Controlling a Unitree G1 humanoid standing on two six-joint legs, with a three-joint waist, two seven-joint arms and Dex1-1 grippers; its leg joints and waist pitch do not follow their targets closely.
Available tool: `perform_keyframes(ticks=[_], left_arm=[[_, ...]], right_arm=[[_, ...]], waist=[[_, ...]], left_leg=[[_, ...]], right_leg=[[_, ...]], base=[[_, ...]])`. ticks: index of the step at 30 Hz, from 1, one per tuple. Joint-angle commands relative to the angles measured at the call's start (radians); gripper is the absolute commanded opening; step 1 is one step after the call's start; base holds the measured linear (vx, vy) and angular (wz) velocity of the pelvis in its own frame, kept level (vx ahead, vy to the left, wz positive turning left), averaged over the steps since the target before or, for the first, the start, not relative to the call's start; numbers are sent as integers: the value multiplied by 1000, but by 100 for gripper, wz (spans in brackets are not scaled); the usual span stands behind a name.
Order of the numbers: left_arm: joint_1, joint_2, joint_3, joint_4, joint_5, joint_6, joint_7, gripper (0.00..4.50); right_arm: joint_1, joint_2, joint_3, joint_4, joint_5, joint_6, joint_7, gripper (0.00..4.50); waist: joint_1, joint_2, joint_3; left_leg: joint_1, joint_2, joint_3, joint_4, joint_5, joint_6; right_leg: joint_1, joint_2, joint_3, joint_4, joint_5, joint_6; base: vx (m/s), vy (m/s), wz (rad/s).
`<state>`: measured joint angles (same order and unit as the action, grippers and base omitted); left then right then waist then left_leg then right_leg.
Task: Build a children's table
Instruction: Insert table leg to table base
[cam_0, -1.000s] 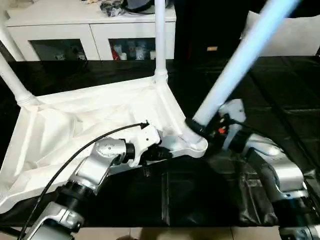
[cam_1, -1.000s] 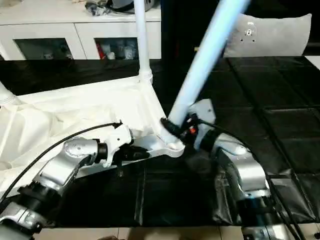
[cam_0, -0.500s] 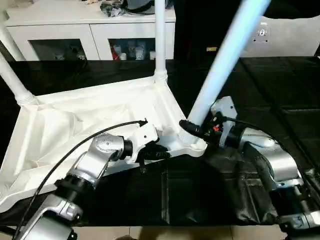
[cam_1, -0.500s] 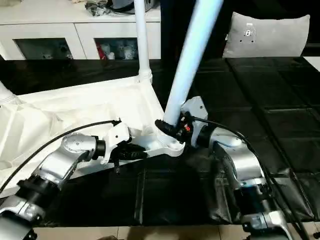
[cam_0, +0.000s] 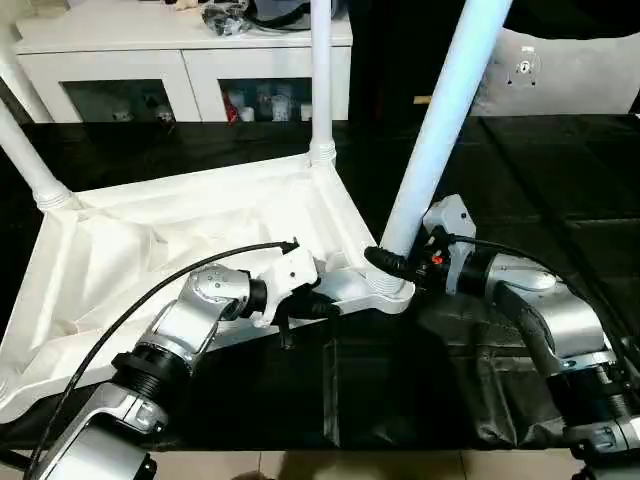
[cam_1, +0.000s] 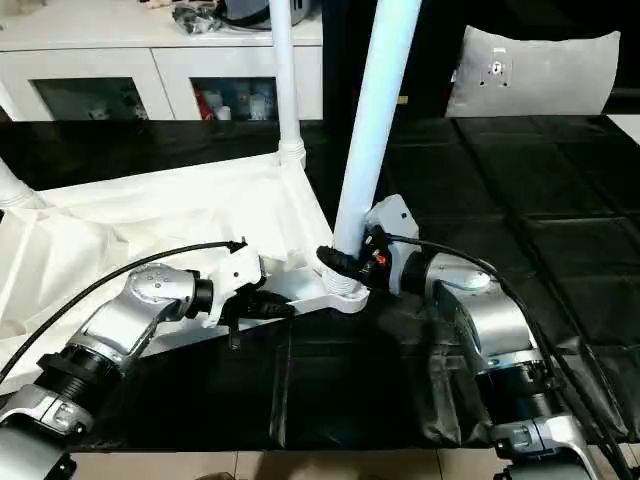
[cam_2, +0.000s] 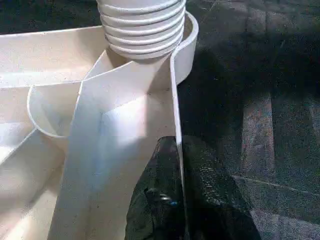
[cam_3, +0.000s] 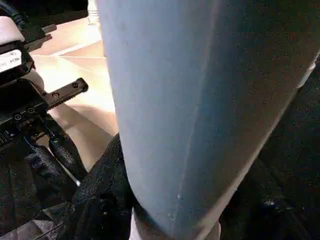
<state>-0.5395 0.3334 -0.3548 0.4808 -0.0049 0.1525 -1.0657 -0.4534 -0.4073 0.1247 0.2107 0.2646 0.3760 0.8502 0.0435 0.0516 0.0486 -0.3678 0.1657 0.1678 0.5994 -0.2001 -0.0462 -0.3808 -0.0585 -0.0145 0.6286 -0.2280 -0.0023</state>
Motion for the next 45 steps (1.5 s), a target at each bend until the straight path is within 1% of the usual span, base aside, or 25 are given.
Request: perform_keyframes(ticks=[1, 2, 3, 6, 7, 10, 14, 17, 22, 23, 25, 26, 28, 29, 32, 34, 36, 37, 39, 40, 41, 42, 43, 44, 45], left_arm=[[27, 17, -21, 45, 27, -1, -18, 1], [30, 21, -27, 43, 30, -12, -25, 1], [30, 21, -27, 43, 30, -12, -25, 0], [37, 41, -59, 43, 58, -72, -44, 0], [38, 45, -66, 45, 66, -81, -45, 0], [37, 46, -70, 49, 71, -89, -47, 0], [36, 49, -64, 53, 59, -93, -65, 0], [42, 53, -59, 39, 32, -95, -97, 0], [53, 61, -61, 15, 21, -100, -130, 0], [57, 61, -61, 6, 15, -100, -139, 0], [60, 61, -61, 1, 12, -101, -143, 0], [63, 59, -61, -8, 6, -105, -152, 0], [65, 58, -61, -15, 4, -103, -153, 0], [64, 56, -61, -15, 4, -102, -151, 0], [63, 52, -61, -15, 4, -101, -145, 0], [57, 43, -54, -9, 4, -90, -124, 0], [57, 40, -50, -8, 3, -85, -118, 0], [57, 37, -46, -7, 2, -78, -109, 0], [56, 33, -39, -5, 1, -72, -96, 0], [55, 28, -34, -3, -1, -69, -87, 0], [55, 24, -31, -2, -2, -67, -80, 0], [54, 6, -15, -1, -16, -52, -59, 0], [54, 1, -11, -2, -20, -47, -53, 0], [53, -5, -6, -2, -25, -42, -46, 0], [53, -8, -4, -2, -26, -40, -43, 0]], right_arm=[[-18, -14, 1, 13, 3, 42, 15, 187], [-19, -18, 3, 14, 10, 61, 26, 187], [-19, -18, 3, 14, 10, 61, 26, 187], [-24, -27, 19, 40, 10, 86, 57, 187], [-28, -30, 27, 51, 4, 90, 65, 187], [-35, -36, 36, 61, -2, 96, 77, 187], [-53, -65, 49, 61, -2, 132, 119, 187], [-71, -76, 47, 78, -7, 132, 133, 187], [-86, -83, 54, 93, -13, 132, 155, 187], [-91, -85, 58, 99, -15, 134, 160, 187], [-95, -84, 60, 104, -16, 134, 161, 187], [-100, -81, 61, 112, -15, 135, 165, 187], [-102, -75, 59, 120, -9, 135, 171, 187], [-102, -70, 54, 126, -2, 137, 174, 187], [-101, -60, 42, 140, 13, 138, 181, 187], [-83, -43, 8, 161, 46, 136, 189, 187], [-67, -38, -11, 169, 61, 130, 187, 187], [-48, -33, -32, 175, 76, 129, 183, 187], [-21, -26, -50, 185, 81, 111, 166, 187], [-2, -20, -61, 187, 85, 102, 156, 187], [10, -16, -68, 189, 88, 95, 150, 187], [65, 7, -99, 173, 99, 49, 116, 187], [79, 13, -107, 167, 102, 38, 107, 187], [102, 24, -120, 151, 110, 18, 95, 187], [116, 34, -133, 138, 113, 8, 82, 187]], waist=[[8, -15, -54], [7, -17, -53], [8, -17, -54], [10, -17, -55], [9, -20, -55], [10, -19, -53], [13, -20, -54], [13, -24, -54], [17, -23, -55], [17, -28, -54], [18, -25, -55], [17, -28, -55], [18, -27, -55], [18, -29, -55], [19, -28, -56], [19, -26, -55], [21, -28, -57], [22, -26, -56], [26, -28, -58], [26, -25, -57], [26, -26, -57], [26, -23, -56], [27, -18, -56], [27, -22, -56], [27, -23, -56]], left_leg=[[5, 53, -17, -71, -157, 35], [5, 53, -16, -71, -154, 37], [4, 53, -17, -71, -148, 39], [3, 54, -16, -69, -131, 48], [3, 55, -16, -70, -134, 48], [5, 54, -14, -70, -148, 43], [6, 57, -15, -72, -144, 39], [4, 55, -14, -70, -139, 41], [5, 57, -12, -70, -133, 46], [6, 58, -11, -70, -135, 45], [6, 58, -12, -70, -132, 44], [5, 58, -12, -71, -130, 44], [5, 58, -11, -70, -123, 47], [5, 58, -11, -70, -122, 48], [6, 58, -10, -69, -119, 50], [5, 57, -10, -69, -122, 49], [4, 58, -10, -68, -114, 51], [5, 58, -9, -68, -112, 52], [6, 58, -9, -68, -108, 54], [5, 58, -10, -69, -110, 55], [5, 58, -9, -69, -115, 54], [5, 58, -10, -70, -122, 53], [8, 60, -10, -70, -132, 50], [7, 59, -11, -73, -141, 46], [7, 59, -11, -73, -143, 47]], right_leg=[[43, -77, 37, -85, -122, -251], [43, -76, 37, -85, -116, -251], [44, -77, 37, -84, -107, -251], [43, -77, 35, -80, -70, -255], [43, -78, 35, -81, -75, -255], [41, -78, 35, -84, -113, -253], [40, -77, 35, -82, -111, -251], [42, -79, 35, -82, -96, -255], [39, -77, 34, -79, -93, -259], [39, -77, 35, -80, -94, -260], [39, -78, 34, -79, -92, -260], [39, -78, 34, -78, -87, -261], [40, -78, 34, -78, -73, -263], [40, -78, 34, -78, -73, -263], [40, -78, 34, -78, -71, -265], [39, -79, 34, -78, -77, -268], [41, -78, 34, -77, -62, -268], [40, -78, 34, -77, -55, -269], [42, -79, 34, -76, -43, -269], [41, -78, 33, -77, -43, -269], [41, -79, 33, -78, -49, -269], [40, -79, 33, -79, -60, -268], [37, -81, 34, -84, -72, -265], [40, -81, 34, -84, -87, -259], [39, -79, 34, -84, -90, -256]], base=[[0, 0, 0], [0, 0, 0], [0, 0, 0], [0, 0, 0], [0, 0, 0], [0, 0, 0], [0, 0, 0], [0, 0, 0], [0, 0, 0], [0, 0, 0], [0, 0, 0], [0, 0, 0], [0, 0, 0], [0, 0, 0], [0, 0, 0], [0, 0, 0], [0, 0, 0], [0, 0, 0], [0, 0, 0], [0, 0, 0], [0, 0, 0], [0, 0, 0], [0, 0, 0], [0, 0, 0], [0, 0, 0]])
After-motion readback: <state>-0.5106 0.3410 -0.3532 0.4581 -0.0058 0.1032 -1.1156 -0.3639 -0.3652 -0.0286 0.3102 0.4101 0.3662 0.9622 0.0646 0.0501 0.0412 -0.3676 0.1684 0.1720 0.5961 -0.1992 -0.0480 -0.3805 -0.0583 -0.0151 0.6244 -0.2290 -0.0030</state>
